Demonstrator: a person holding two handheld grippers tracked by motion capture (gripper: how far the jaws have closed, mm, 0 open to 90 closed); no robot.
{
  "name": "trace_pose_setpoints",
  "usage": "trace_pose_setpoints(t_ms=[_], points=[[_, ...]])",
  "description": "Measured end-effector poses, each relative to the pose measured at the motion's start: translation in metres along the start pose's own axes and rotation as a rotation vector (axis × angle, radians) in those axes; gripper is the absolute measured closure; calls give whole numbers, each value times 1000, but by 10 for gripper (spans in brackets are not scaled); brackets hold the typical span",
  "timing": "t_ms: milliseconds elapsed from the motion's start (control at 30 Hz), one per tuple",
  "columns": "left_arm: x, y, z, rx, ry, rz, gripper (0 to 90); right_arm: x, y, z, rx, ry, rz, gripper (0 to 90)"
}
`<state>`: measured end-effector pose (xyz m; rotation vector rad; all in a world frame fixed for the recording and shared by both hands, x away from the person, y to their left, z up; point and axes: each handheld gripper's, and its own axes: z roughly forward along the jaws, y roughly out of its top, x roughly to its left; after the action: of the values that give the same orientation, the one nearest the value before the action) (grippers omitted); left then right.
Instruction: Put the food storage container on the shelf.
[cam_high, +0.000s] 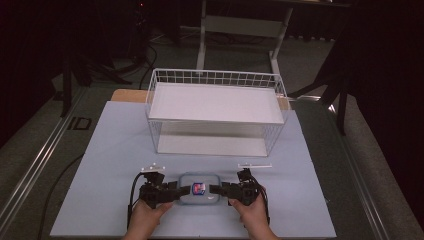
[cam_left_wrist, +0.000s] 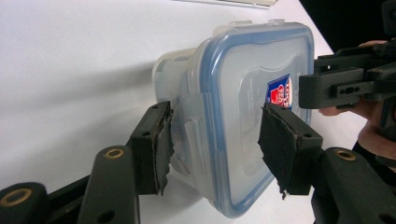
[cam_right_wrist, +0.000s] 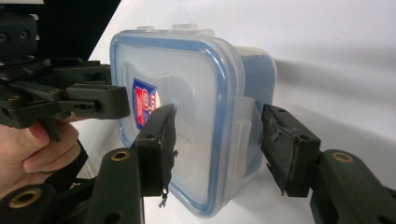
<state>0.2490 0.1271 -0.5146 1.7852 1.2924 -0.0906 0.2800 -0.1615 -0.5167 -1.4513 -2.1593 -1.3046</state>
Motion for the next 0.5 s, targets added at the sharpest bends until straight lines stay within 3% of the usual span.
trace_pose_setpoints(t_ms=[267,500], points=[[-3,5,0,0,-3,-19,466,3,2,-3,-10,-17,-17,459],[-11,31,0,-53,-1,58,465,4,18,-16,-69,-22,-44,459]])
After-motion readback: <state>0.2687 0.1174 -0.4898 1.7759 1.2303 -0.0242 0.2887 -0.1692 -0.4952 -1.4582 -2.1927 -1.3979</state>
